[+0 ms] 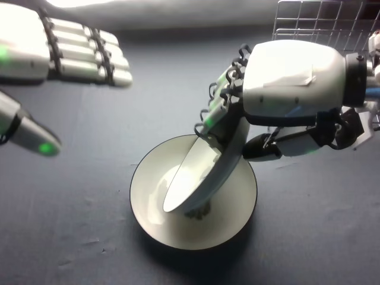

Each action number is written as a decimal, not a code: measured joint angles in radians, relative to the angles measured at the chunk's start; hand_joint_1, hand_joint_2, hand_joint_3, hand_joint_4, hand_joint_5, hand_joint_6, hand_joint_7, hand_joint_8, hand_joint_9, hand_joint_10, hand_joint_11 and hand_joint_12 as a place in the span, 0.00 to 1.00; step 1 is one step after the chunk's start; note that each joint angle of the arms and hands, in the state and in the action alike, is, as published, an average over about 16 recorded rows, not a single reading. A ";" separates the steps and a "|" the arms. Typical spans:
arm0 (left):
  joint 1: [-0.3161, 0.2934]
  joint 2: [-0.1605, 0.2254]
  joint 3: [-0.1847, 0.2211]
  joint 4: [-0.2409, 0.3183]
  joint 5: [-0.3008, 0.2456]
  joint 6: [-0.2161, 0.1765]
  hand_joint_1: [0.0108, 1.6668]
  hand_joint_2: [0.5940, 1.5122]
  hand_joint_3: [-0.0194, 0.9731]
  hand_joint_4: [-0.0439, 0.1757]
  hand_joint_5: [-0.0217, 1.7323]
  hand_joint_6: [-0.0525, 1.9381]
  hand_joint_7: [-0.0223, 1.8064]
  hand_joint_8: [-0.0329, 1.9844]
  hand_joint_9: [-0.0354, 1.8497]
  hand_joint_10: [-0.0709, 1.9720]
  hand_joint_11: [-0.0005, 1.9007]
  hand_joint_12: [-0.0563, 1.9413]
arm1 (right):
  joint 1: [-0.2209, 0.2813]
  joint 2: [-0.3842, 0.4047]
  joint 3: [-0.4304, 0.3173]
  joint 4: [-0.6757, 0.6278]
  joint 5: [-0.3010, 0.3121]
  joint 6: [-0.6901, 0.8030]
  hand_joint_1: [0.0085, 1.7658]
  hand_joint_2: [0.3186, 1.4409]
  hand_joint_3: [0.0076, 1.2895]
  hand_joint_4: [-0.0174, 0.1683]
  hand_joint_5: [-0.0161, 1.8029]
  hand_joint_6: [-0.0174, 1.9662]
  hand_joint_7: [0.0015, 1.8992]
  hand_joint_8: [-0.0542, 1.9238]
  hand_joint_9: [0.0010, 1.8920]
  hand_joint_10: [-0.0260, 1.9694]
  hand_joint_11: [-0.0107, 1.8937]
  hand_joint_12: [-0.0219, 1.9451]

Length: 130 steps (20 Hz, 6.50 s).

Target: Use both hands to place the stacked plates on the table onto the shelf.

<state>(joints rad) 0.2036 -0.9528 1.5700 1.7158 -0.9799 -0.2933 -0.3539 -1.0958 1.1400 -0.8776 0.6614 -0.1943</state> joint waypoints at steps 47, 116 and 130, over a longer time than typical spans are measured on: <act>0.126 0.010 0.065 -0.058 0.030 0.083 0.00 0.52 0.03 0.21 0.02 0.03 0.02 0.02 0.03 0.04 0.01 0.03 | 0.359 0.124 -0.060 0.908 -0.548 -0.010 0.79 0.67 0.00 0.05 0.45 0.57 0.50 0.51 0.49 0.61 0.44 0.69; 0.288 0.004 -0.267 -0.098 0.223 0.123 0.00 0.54 0.03 0.21 0.05 0.04 0.03 0.02 0.03 0.04 0.01 0.04 | 0.141 0.293 -0.036 0.590 -0.378 -0.014 0.54 0.68 0.00 0.06 0.24 0.07 0.23 0.06 0.20 0.10 0.08 0.44; 0.348 -0.008 -0.282 -0.115 0.262 0.103 0.00 0.54 0.03 0.21 0.04 0.03 0.03 0.02 0.03 0.04 0.01 0.02 | 0.077 0.255 -0.112 0.039 -0.139 -0.006 0.40 0.47 0.01 0.08 0.02 0.01 0.01 0.04 0.01 0.02 0.01 0.01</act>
<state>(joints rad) 0.5512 -0.9609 1.2884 1.6009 -0.7183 -0.1902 -0.2767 -0.8408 1.0279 -0.8388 0.5227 -0.2000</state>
